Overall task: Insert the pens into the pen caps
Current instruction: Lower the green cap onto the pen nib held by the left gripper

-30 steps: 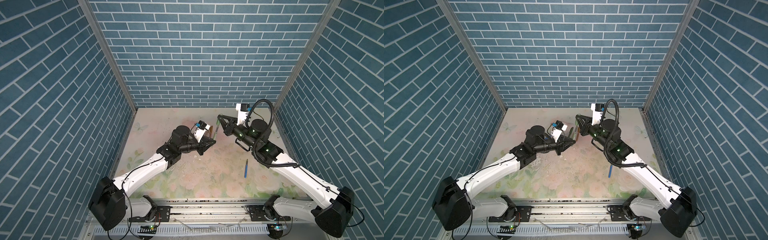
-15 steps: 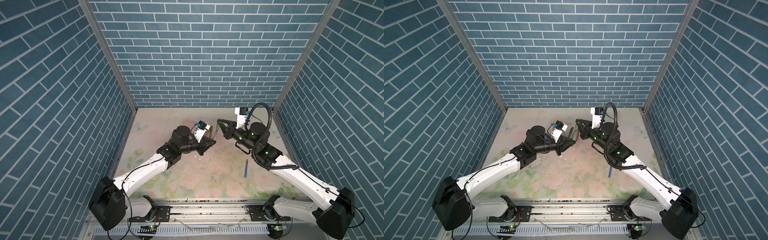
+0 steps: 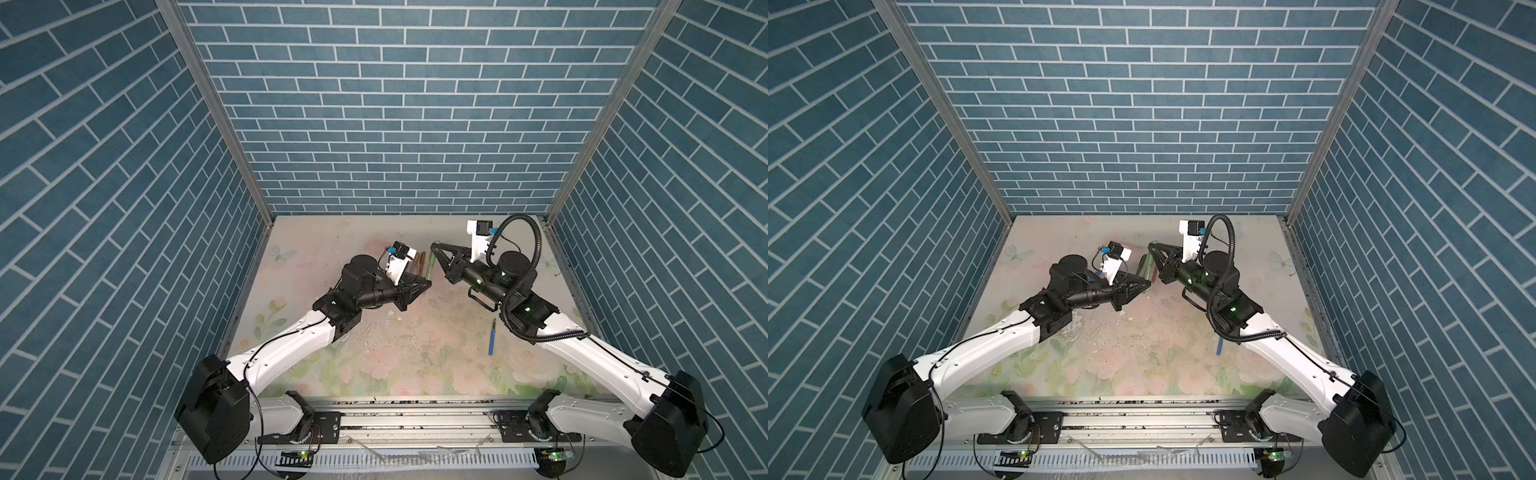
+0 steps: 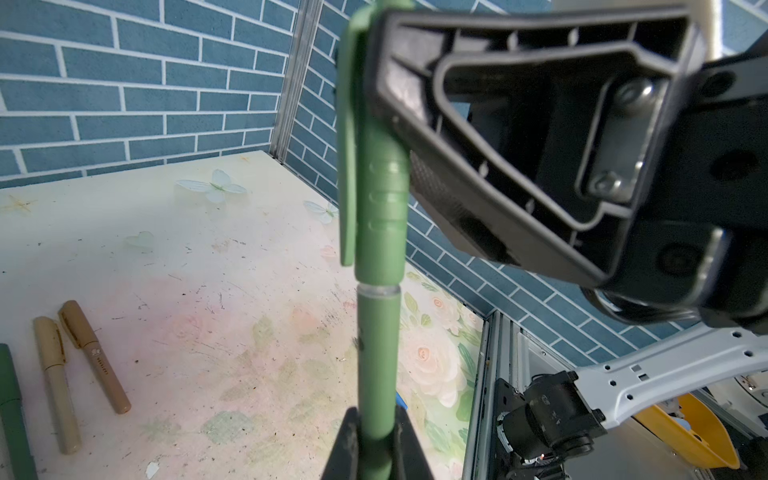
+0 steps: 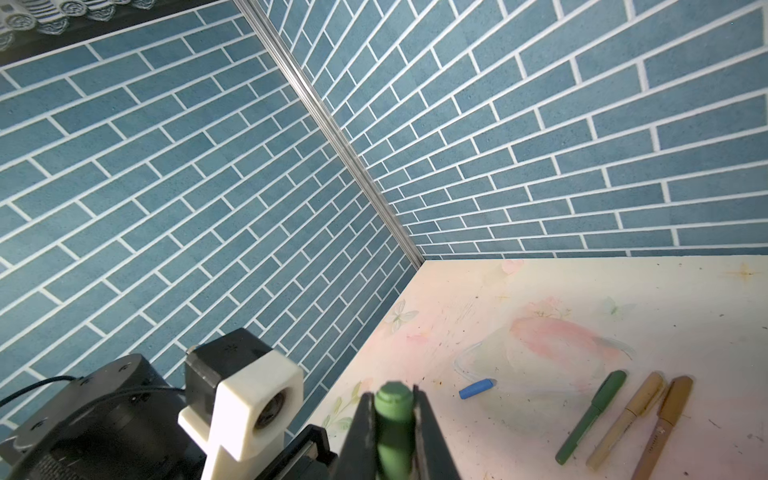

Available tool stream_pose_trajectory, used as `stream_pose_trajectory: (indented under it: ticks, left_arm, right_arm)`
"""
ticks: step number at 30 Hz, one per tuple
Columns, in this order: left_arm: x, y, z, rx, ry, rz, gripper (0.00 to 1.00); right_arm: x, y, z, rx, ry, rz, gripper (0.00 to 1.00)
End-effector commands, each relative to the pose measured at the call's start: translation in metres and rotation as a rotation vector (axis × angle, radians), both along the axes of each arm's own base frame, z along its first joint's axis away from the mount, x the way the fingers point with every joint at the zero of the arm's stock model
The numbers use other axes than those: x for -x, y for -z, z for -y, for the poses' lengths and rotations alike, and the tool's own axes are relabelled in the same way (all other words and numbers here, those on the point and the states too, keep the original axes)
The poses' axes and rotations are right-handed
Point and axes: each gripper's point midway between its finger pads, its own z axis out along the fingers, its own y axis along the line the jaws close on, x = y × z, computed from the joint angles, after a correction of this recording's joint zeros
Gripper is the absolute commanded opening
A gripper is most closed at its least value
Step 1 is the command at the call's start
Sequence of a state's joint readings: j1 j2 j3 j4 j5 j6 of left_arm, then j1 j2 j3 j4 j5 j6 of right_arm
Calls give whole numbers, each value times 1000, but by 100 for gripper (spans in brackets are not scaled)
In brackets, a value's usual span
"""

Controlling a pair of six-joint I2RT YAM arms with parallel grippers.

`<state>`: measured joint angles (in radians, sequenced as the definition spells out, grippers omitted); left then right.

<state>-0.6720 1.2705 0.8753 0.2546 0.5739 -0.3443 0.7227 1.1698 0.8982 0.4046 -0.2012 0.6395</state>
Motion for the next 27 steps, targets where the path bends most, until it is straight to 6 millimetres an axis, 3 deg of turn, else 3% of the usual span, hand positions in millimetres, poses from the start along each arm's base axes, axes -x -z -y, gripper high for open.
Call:
stream_pose_trajectory:
  ticks: [1, 6, 15, 21, 27]
  left_arm:
    - [-13, -33, -11, 85, -70, 87, 0]
    - [-11, -32, -9, 76, -50, 93, 0]
    - [-10, -28, -8, 53, -36, 100, 0]
    - [-10, -28, -8, 50, -35, 103, 0]
    - [-9, -29, -8, 51, -34, 109, 0]
  right_arm:
    - [16, 27, -18, 24, -106, -88, 13]
    - [15, 23, -14, 38, -88, -89, 20]
    - [13, -27, 2, 118, -6, 28, 45]
    - [4, -48, 9, 207, 48, 66, 46]
    - [-18, -46, 7, 281, 119, 16, 45]
